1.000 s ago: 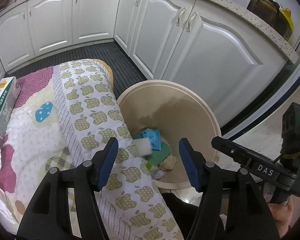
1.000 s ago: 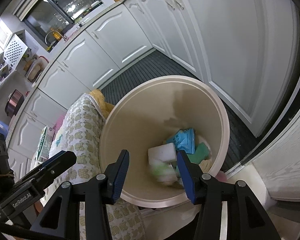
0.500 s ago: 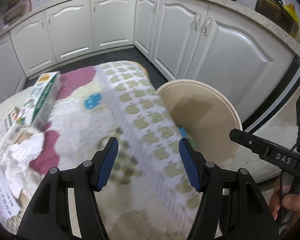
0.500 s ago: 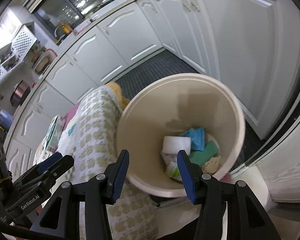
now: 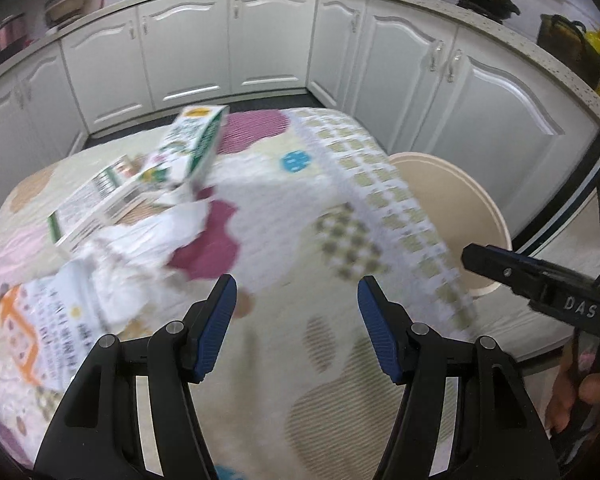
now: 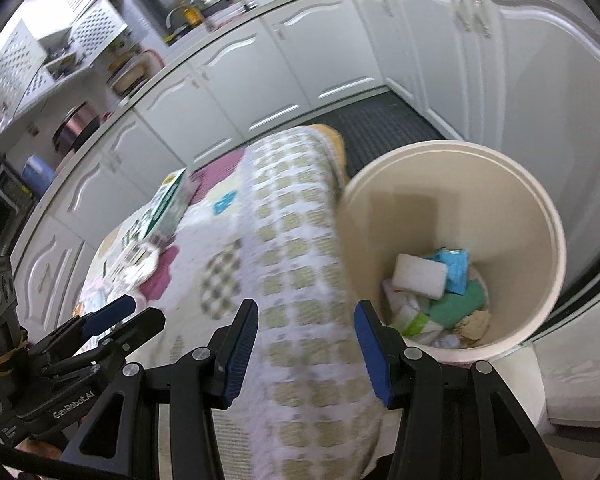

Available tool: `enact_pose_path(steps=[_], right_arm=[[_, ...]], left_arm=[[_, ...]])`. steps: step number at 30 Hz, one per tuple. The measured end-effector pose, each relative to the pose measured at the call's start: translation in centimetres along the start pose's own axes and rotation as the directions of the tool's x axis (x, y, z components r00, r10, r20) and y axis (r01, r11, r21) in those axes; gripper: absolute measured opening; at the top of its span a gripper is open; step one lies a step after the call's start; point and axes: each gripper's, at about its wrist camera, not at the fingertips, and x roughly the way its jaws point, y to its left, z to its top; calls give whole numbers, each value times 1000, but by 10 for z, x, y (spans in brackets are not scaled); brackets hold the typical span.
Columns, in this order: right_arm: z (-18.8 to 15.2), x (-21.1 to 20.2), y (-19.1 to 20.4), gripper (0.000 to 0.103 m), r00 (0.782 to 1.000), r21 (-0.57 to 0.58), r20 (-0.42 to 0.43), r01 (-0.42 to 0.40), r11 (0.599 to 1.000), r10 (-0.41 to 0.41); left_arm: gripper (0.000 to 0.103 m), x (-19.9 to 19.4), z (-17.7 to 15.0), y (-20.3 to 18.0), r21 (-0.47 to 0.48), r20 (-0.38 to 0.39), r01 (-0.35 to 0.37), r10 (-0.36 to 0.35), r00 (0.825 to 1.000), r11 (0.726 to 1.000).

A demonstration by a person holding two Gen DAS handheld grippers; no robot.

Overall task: Collect trash
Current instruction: 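Move both grippers back over the table toward the snack bag and tissue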

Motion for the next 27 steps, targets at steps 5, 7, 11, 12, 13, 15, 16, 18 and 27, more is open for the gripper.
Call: enact_pose_path(steps=[5, 7, 11, 12, 13, 15, 16, 18, 27], right_arm=[[-4, 8, 20, 49, 999, -36, -27, -26, 999, 25], [-5, 11, 27, 52, 999, -50, -36, -35, 998, 33], [-6, 16, 39, 60, 998, -66, -44, -45, 997, 42], [-5, 18, 41, 60, 998, -69, -48, -48, 996, 45], [-5, 20, 45, 60, 997, -72, -54, -53, 996, 49], [-6, 23, 51, 60, 997, -80, -58, -58, 995, 53], [-6, 24, 54, 60, 997, -84, -61, -60, 995, 55], [-8, 26, 60, 60, 996, -92, -69, -66, 994, 60], [-13, 36, 88, 60, 992, -152, -106, -85, 985, 69]], left_arm=[[62, -15, -14, 42, -51, -8, -19, 18, 1000, 998], [62, -23, -19, 62, -81, -7, -35, 35, 999, 996], [62, -44, -22, 105, -151, 22, -76, 80, 997, 986], [62, -48, -20, 119, -174, 29, -98, 104, 994, 980], [62, -50, -18, 130, -191, 30, -117, 125, 992, 975], [62, -51, -9, 157, -231, 36, -163, 175, 984, 959], [62, -49, -6, 168, -247, 33, -183, 197, 980, 952], [62, -39, 2, 195, -293, 8, -218, 230, 973, 931], [62, -14, -17, 244, -311, -117, -260, 234, 965, 914]])
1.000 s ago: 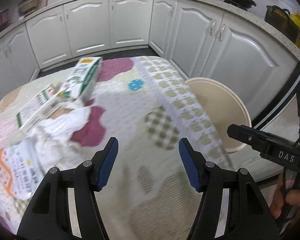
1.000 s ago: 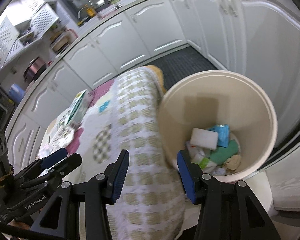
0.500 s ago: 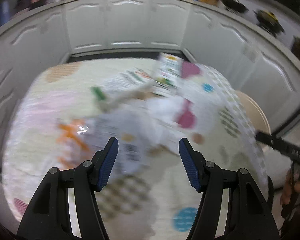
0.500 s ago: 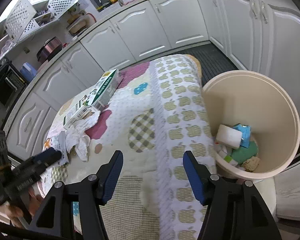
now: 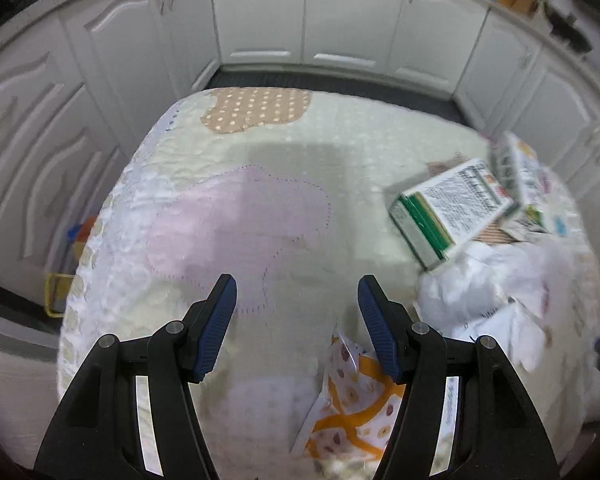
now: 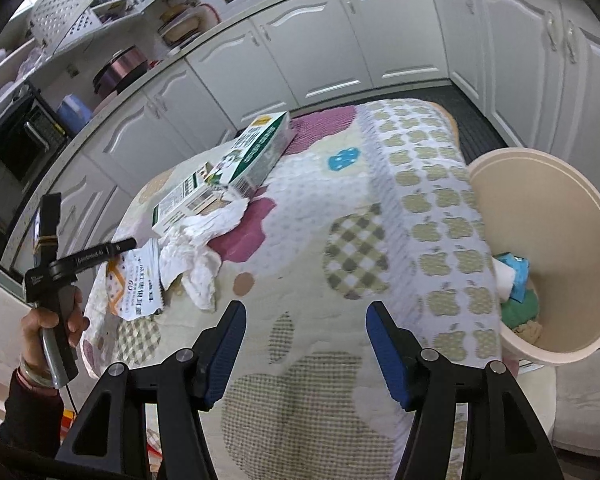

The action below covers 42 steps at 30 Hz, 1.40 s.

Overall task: Collect trash
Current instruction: 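Move both grippers back over the table toward the snack bag and tissue, then grasp the orange-and-white snack bag with the left gripper while the right grasps white tissue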

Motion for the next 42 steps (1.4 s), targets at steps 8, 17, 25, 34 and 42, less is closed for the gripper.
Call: enact_pose_path(steps=[8, 17, 25, 34, 42], right_arm=[[2, 21, 12, 61, 999, -7, -35, -25, 1000, 25], [3, 28, 33, 61, 998, -53, -50, -45, 998, 42], [3, 32, 45, 66, 997, -53, -64, -53, 997, 49], [8, 38, 59, 71, 995, -76, -87, -55, 996, 48], [27, 66, 84, 75, 992, -103, -105, -74, 992, 63]], left_arm=[[62, -24, -41, 26, 5, -53, 9, -9, 999, 1000], [62, -54, -69, 42, -23, -48, 78, -79, 996, 997], [80, -79, -62, 19, 5, -12, 244, -244, 970, 970], [80, -62, -78, -26, 199, -46, 169, -163, 986, 965], [80, -40, -72, -27, 221, -36, 77, -71, 997, 972]])
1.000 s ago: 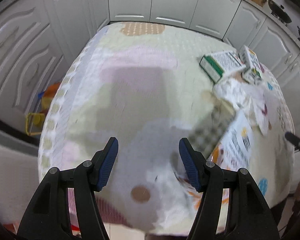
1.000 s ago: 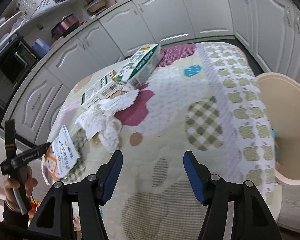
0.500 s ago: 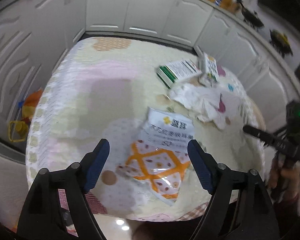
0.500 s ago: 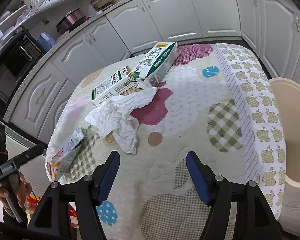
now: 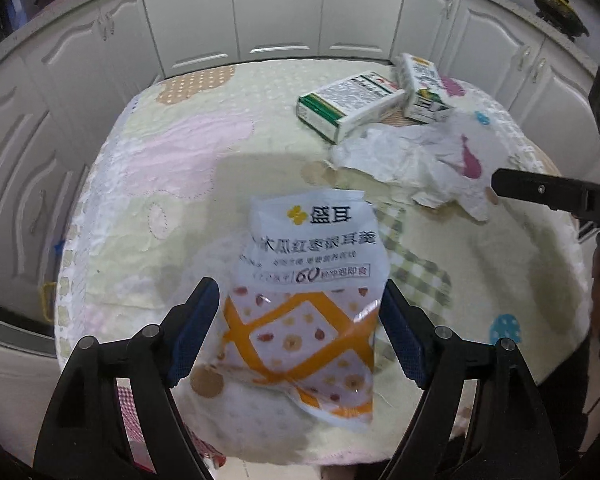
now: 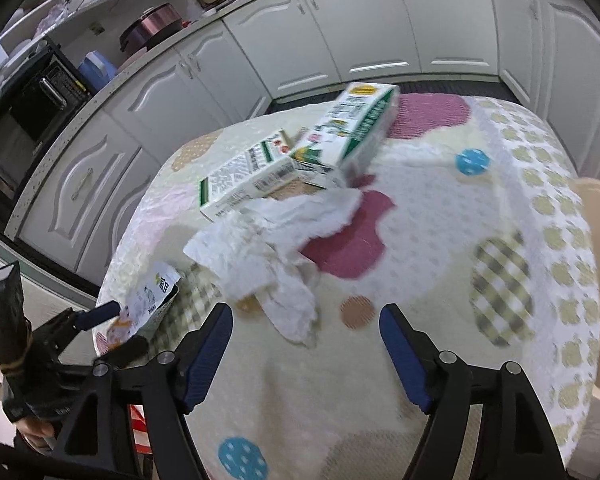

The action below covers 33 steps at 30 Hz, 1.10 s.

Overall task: Collect trash
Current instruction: 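Grasp the orange-and-white snack bag with the left gripper while the right grasps white tissue, then carry the snack bag and tissue toward the beige bin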

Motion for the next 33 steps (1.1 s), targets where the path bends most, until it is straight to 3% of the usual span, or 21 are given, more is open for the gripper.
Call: enact_pose_path(steps=[9, 12, 13, 14, 15, 17, 21, 25, 33], right_arm=[[29, 61, 35, 77, 997, -134, -61, 29, 991, -37], [31, 68, 37, 78, 998, -171, -5, 59, 984, -60], [30, 67, 36, 71, 997, -176, 13, 74, 982, -73], [28, 65, 36, 49, 995, -186, 21, 98, 978, -96], [28, 64, 37, 42, 994, -204, 24, 114, 972, -111], [26, 61, 35, 26, 996, -215, 10, 92, 972, -92], [19, 37, 24, 23, 999, -185, 22, 45, 982, -41], [14, -1, 3, 23, 996, -96, 62, -61, 993, 67], [5, -54, -29, 23, 979, 13, 141, -150, 989, 147]], left_arm=[[80, 22, 2, 19, -122, -52, 32, -38, 998, 992], [77, 22, -2, 24, -158, -33, 47, -53, 998, 986], [71, 22, -3, 24, -156, -32, 45, -51, 998, 987], [68, 21, -3, 23, -148, -28, 35, -40, 999, 988], [68, 19, -4, 22, -140, -22, 30, -34, 999, 990], [63, 17, -5, 20, -135, -13, 36, -38, 999, 990], [62, 6, -4, 13, -114, 25, 32, -29, 999, 993], [62, -7, 1, 4, -110, 57, 51, -44, 997, 993], [62, -21, 16, -27, -76, 101, 78, -70, 992, 994]])
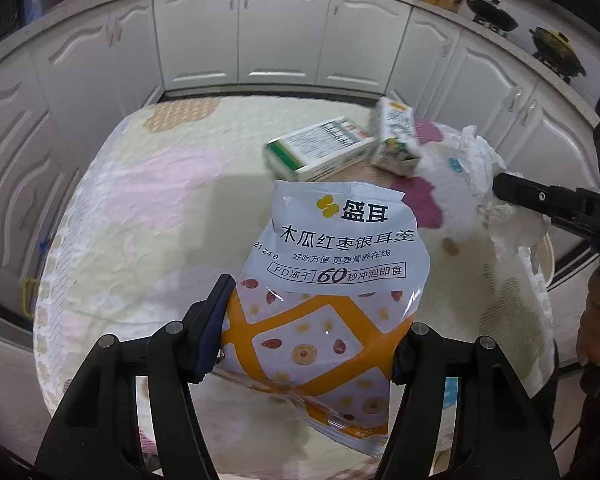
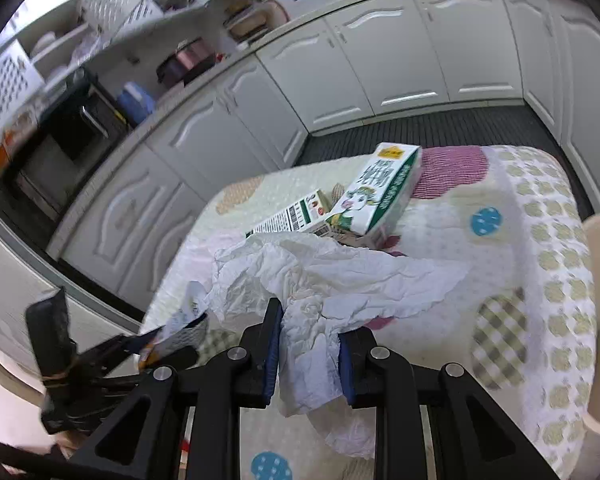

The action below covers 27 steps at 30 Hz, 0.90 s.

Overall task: Collect trash
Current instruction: 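Carry the snack bag and tissue toward the beige bin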

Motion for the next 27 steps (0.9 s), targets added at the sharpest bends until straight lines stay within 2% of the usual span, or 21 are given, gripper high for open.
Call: enact_pose_path(steps=[14, 27], right_arm=[[-12, -65, -51, 23, 998, 131, 68, -13, 991, 4], [-21, -104, -106, 23, 993, 240, 100, 30, 970, -55]], left_arm=[[62, 3, 15, -82, 127, 20, 42, -45, 999, 991], [62, 18, 24, -134, 201, 1, 75, -76, 997, 977]])
